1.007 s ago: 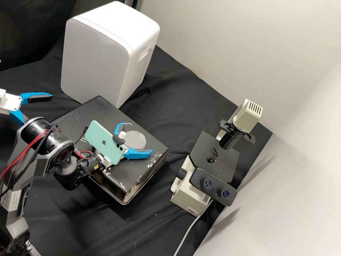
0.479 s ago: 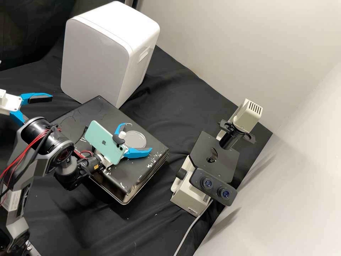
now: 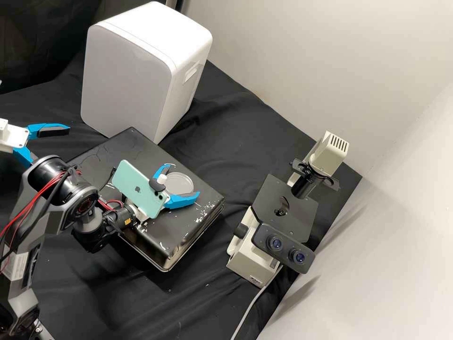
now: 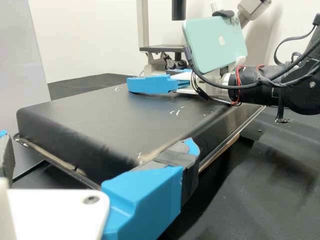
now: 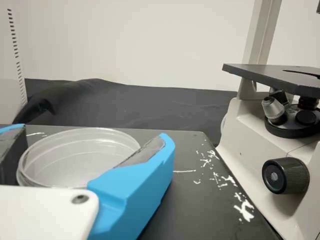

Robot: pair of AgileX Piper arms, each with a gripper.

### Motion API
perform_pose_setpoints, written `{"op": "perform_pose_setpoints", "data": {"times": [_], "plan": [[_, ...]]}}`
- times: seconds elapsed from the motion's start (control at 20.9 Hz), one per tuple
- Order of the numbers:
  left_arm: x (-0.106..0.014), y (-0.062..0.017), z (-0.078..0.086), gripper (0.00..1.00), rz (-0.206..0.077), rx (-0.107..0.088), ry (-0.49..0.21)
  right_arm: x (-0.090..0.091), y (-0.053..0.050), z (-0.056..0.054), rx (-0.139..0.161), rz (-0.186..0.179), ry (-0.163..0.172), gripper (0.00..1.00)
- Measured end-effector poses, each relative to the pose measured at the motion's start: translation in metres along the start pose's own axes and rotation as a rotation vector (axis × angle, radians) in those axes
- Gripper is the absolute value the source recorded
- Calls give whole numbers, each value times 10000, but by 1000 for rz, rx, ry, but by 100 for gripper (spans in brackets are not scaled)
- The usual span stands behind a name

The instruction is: Place the petri dish on the microscope

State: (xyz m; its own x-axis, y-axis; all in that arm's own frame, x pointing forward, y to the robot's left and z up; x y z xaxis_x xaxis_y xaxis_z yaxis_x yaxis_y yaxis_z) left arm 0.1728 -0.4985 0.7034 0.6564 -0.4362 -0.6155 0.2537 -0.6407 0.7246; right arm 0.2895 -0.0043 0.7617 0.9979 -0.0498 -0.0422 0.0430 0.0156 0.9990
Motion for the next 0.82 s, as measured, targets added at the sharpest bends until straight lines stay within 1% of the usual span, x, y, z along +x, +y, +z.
{"op": "perform_pose_setpoints", "data": {"times": [0.48,0.58,0.62,0.67,0.82], "plan": [[2,-7,-2,100,-3,-2,1,0,0,0,7,0,0,0],[2,-7,-2,100,-3,-2,1,-8,10,18,7,0,-3,0],[2,-7,-2,100,-3,-2,1,-17,26,23,13,2,0,0],[2,-7,-4,100,-3,-2,2,-37,45,27,11,5,2,0],[2,-7,-4,100,-3,-2,2,-124,166,21,14,38,0,0]]}}
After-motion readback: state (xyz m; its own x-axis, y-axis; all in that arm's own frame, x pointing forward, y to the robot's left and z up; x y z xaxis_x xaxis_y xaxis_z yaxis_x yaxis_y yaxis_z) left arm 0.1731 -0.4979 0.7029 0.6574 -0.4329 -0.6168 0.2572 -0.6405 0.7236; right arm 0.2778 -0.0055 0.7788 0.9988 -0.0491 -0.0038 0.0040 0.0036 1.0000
